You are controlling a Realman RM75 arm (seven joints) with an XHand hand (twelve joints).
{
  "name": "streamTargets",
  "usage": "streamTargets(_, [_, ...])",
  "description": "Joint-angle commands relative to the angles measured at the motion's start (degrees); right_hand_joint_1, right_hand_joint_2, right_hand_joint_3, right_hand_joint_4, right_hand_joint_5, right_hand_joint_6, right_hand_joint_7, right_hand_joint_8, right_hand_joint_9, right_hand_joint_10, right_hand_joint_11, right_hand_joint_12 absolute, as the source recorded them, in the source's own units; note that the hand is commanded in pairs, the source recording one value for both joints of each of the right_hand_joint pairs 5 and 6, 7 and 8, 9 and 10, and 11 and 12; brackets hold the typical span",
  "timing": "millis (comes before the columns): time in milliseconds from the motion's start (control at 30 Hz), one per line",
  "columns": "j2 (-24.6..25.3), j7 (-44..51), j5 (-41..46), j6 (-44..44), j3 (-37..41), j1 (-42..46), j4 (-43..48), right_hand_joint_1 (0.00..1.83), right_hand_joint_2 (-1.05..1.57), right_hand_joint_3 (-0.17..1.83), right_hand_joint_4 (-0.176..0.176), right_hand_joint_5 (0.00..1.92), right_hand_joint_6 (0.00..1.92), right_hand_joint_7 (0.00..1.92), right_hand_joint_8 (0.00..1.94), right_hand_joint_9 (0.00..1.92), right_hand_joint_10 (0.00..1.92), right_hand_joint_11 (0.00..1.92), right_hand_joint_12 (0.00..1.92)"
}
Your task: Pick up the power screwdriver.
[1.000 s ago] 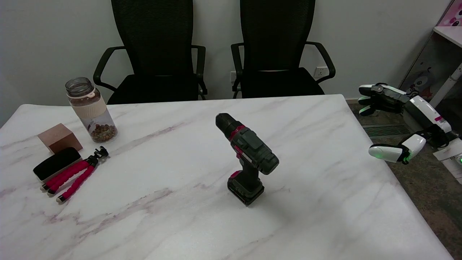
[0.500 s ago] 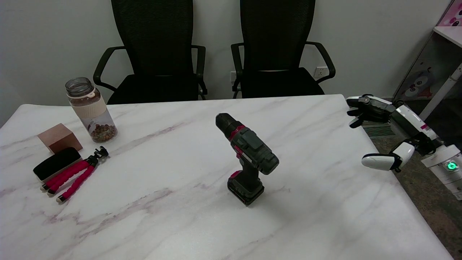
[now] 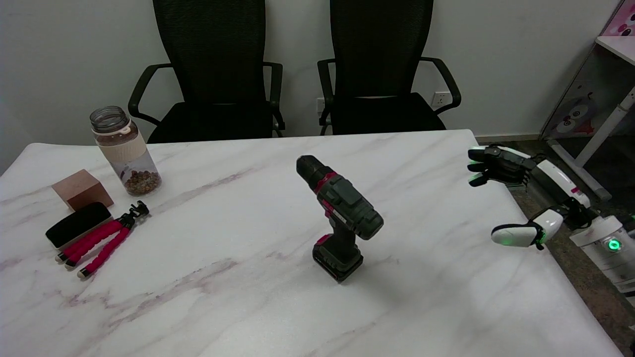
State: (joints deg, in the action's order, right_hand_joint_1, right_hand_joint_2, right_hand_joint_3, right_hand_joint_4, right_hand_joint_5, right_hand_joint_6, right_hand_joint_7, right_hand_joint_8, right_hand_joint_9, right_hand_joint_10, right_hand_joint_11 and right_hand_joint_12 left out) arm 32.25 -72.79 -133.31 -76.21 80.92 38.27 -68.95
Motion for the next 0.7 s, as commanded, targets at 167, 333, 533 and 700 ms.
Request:
streamTargets(167, [8.9,11.7,9.2,-5.2,-13.0,0.8,-9.3,0.91,-0.03,0.60,-0.169,0.07,0.07,0.07,0.07,0.25,0.25,0.38,0.38])
streamTargets(333, [14.0,15.5,10.3,-6.9,-16.8,-2.0,-10.0,0.91,-0.03,0.58,-0.172,0.00,0.00,0.00,0.00,0.18,0.18,0.32,0.32])
streamTargets(533, [18.2,18.5,10.5,-7.1,-22.9,-8.0,-9.6,0.86,-0.02,0.59,-0.175,0.00,0.00,0.00,0.00,0.16,0.16,0.30,0.30])
streamTargets(700, [21.4,22.7,10.6,-6.9,-25.7,-11.7,-9.4,0.84,0.04,0.52,-0.176,0.00,0.00,0.00,0.00,0.13,0.13,0.28,0.28])
